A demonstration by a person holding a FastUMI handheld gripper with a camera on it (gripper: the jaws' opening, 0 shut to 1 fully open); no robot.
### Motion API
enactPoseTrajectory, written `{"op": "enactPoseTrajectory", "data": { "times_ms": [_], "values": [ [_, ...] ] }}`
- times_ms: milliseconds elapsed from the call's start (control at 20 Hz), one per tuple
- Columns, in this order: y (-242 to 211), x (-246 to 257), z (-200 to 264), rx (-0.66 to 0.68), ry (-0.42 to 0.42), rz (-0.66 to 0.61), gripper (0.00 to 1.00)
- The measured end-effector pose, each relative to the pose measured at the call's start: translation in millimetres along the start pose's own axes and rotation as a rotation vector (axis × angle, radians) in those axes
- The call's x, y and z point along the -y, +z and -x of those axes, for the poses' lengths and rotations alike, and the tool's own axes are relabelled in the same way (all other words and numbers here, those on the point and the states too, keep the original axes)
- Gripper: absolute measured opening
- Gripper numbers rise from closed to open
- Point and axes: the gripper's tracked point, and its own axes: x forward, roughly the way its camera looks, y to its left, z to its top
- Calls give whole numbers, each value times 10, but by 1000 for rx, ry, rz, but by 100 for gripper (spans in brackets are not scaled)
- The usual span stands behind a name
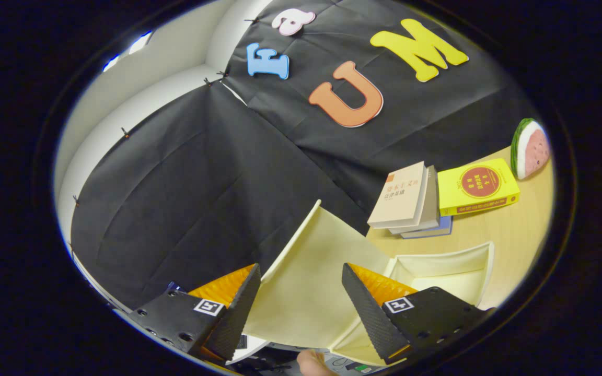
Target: Open the storage box then place both shoes into the box .Put the left shoe in first, then the right shoe, with the right side of both shoes facing outward in a uniform manner.
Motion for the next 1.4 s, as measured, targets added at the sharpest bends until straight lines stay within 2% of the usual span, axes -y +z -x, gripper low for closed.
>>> {"op": "enactPoseTrajectory", "data": {
  "times_ms": [200,400,800,1400],
  "values": [
    [-146,-16,-66,-46,-7,12,95],
    [-164,34,5,-29,-27,33,95],
    [50,843,609,59,-231,143,96],
    [14,2363,1770,141,-541,148,95]
  ]
}}
